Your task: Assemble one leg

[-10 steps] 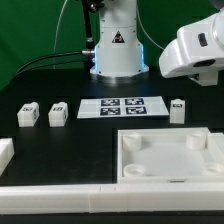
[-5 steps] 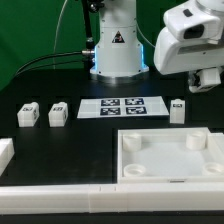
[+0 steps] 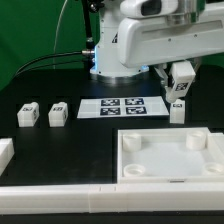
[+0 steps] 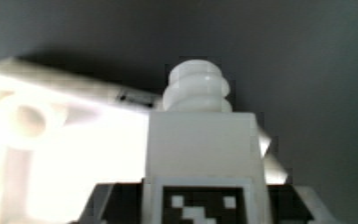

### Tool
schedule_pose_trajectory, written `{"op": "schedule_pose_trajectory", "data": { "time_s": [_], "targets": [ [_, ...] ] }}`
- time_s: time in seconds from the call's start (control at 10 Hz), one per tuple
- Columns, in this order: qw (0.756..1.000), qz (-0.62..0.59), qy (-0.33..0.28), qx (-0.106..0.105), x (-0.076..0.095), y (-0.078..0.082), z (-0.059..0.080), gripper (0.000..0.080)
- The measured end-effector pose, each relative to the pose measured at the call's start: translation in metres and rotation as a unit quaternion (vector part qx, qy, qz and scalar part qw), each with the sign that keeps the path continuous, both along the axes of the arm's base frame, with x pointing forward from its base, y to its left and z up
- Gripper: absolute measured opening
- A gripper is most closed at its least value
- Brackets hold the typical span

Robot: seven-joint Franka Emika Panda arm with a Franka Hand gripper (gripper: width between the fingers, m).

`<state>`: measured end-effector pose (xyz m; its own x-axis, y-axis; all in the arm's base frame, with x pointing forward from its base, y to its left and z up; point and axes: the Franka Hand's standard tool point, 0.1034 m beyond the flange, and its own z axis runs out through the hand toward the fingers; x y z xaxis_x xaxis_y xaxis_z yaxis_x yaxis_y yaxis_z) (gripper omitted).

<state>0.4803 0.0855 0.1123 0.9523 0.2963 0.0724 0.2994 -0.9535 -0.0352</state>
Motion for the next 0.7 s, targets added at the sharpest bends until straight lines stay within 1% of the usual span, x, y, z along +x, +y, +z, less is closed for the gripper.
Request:
{"op": "schedule_pose_trajectory", "data": {
  "time_s": [0.1,0.2,0.5,0.7],
  "targets": [
    [1.000,-0.002,0.003,0.000,0.012,-0.007,0.007,0.0287],
    [1.000,-0.003,0.005,0.002,0.025,-0.010,0.010,0.0287],
    [1.000,-0.002,0.005,0.002,0.023,-0.009,0.008,0.0287],
    [1.000,-0.002,-0.018,0.004,0.025,-0.007,0.006,0.0287]
  ]
}}
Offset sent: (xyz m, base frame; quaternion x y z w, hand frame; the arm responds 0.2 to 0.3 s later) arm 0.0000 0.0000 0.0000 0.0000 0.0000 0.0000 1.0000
